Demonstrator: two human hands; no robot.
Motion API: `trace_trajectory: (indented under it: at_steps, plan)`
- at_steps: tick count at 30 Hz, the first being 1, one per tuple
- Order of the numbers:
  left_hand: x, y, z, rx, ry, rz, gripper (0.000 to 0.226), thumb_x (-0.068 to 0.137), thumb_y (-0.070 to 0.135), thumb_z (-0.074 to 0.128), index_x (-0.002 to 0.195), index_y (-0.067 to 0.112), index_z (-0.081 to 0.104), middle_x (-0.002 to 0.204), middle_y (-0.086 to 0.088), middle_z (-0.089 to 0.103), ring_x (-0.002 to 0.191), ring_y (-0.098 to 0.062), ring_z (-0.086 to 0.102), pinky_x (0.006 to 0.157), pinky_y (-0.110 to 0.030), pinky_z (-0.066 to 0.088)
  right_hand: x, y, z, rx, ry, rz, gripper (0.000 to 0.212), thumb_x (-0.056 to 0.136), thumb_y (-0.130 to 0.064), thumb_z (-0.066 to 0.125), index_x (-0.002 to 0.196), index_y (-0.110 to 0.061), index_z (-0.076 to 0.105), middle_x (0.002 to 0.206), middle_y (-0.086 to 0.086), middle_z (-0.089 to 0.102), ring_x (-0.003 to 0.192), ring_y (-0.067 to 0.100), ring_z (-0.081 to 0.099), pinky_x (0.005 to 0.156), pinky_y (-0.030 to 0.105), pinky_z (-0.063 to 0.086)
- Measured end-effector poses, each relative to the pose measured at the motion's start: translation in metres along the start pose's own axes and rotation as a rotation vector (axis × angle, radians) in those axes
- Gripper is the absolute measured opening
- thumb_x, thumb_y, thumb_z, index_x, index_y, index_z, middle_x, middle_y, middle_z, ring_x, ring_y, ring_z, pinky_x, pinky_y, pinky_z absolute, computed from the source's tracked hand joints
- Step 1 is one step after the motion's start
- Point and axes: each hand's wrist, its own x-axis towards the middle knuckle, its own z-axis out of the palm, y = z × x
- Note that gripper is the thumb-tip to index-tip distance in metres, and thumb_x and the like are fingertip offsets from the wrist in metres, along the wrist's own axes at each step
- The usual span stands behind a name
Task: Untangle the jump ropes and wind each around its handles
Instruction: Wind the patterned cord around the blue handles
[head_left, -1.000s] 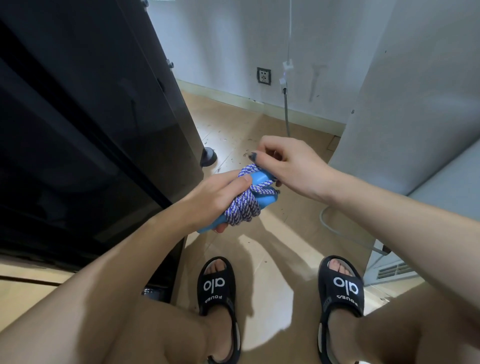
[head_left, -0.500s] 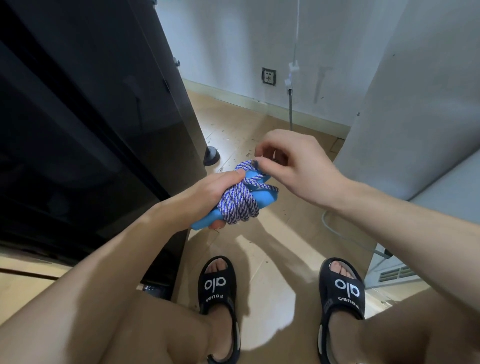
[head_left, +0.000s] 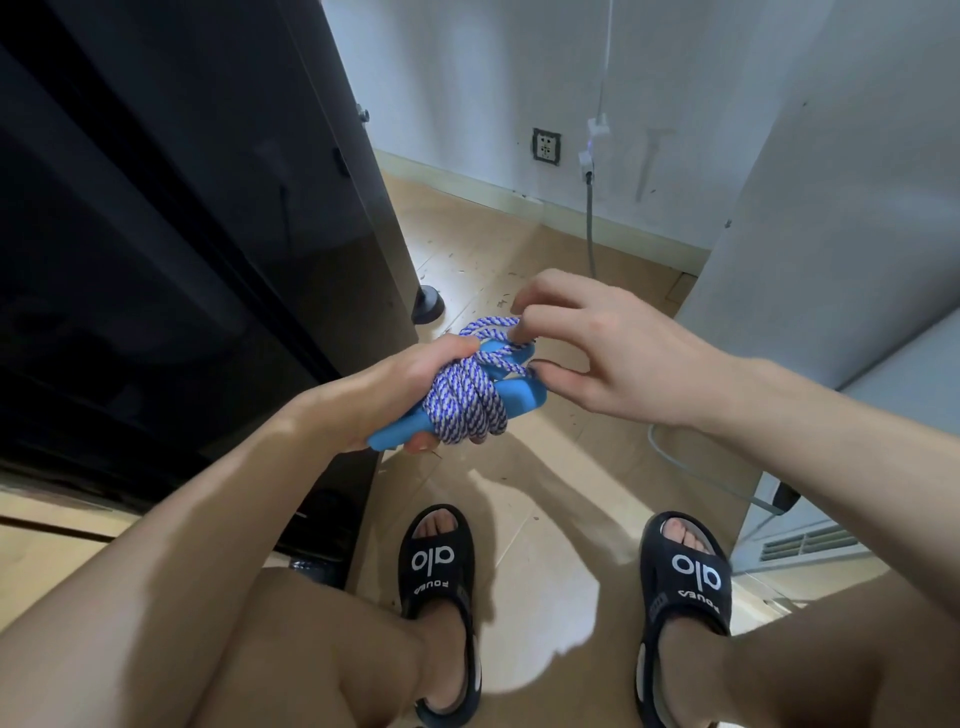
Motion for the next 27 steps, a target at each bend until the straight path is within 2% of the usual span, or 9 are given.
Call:
trace_trajectory:
  at_steps: [3,10,13,16,18,23,25,27]
  plan:
    - [-0.002,-0.001,-0.001,0.002,-0.008,-0.043,0.067,0.106,0.049,0.025,0.085,0.001,0.068,0.077,-0.028,0.064,0.035,-0.015,0.042,0.034,-0.02,0.034,-0.001,0.001,0.003,-0.007,-0.015,-0.014,0.014,0.093,-0.019,0.061,0.104,-0.011,0.064,0.115,0.005,0.05,0.086,0.024,0.055,0.076,0.038,0.049]
    - [-0.007,0.002,-0.003,-0.011,-0.017,-0.081,0.066,0.106,0.049,0.027,0.1,-0.003,0.067,0.081,-0.026,0.065,0.036,-0.016,0.041,0.034,-0.019,0.036,-0.003,-0.007,0.008,-0.113,0.067,-0.04,0.015,0.097,-0.017,0.059,0.105,-0.006,0.065,0.103,0.009,0.054,0.073,0.032,0.053,0.061,0.037,0.046]
    - [-0.006,0.001,-0.003,-0.025,-0.032,-0.044,0.068,0.105,0.048,0.027,0.105,-0.007,0.065,0.086,-0.032,0.064,0.035,-0.017,0.041,0.033,-0.019,0.036,-0.005,-0.008,0.009,-0.079,0.099,-0.035,0.015,0.097,-0.015,0.059,0.108,-0.006,0.065,0.104,0.008,0.054,0.078,0.03,0.054,0.065,0.036,0.047]
    - [-0.006,0.002,0.001,-0.019,-0.044,-0.049,0.065,0.105,0.048,0.027,0.089,0.002,0.069,0.084,-0.031,0.064,0.035,-0.016,0.043,0.033,-0.02,0.035,-0.006,-0.01,0.012,0.117,0.162,0.07,0.011,0.09,-0.012,0.066,0.1,-0.009,0.065,0.103,0.003,0.052,0.084,0.02,0.054,0.078,0.031,0.048]
    - [-0.005,0.002,0.002,0.034,-0.034,-0.05,0.065,0.105,0.049,0.027,0.083,0.005,0.07,0.083,-0.03,0.065,0.036,-0.016,0.042,0.034,-0.021,0.034,-0.004,-0.01,0.013,0.202,0.195,0.139,0.008,0.086,-0.01,0.07,0.092,-0.009,0.065,0.101,0.002,0.054,0.082,0.014,0.054,0.079,0.028,0.048]
    - [-0.002,0.004,0.001,0.055,-0.017,-0.081,0.064,0.105,0.05,0.028,0.092,0.0,0.066,0.077,-0.023,0.067,0.037,-0.015,0.046,0.033,-0.02,0.035,-0.002,-0.009,0.005,0.176,0.179,0.122,0.01,0.081,-0.001,0.072,0.081,-0.007,0.064,0.099,0.001,0.063,0.077,0.008,0.053,0.077,0.016,0.044]
    - [-0.002,0.004,0.0,0.032,-0.035,-0.086,0.066,0.104,0.054,0.031,0.096,-0.001,0.066,0.08,-0.024,0.067,0.037,-0.015,0.046,0.033,-0.02,0.036,-0.002,-0.011,0.001,0.157,0.181,0.106,0.009,0.08,0.0,0.072,0.078,-0.006,0.065,0.097,0.001,0.065,0.077,0.011,0.056,0.076,0.017,0.045]
    - [0.0,0.003,-0.002,0.019,-0.043,-0.08,0.069,0.102,0.057,0.033,0.102,-0.003,0.067,0.084,-0.028,0.067,0.037,-0.016,0.046,0.034,-0.019,0.036,-0.004,-0.01,-0.001,0.141,0.203,0.098,0.01,0.079,0.001,0.071,0.075,-0.005,0.065,0.096,0.002,0.065,0.079,0.017,0.059,0.075,0.024,0.047]
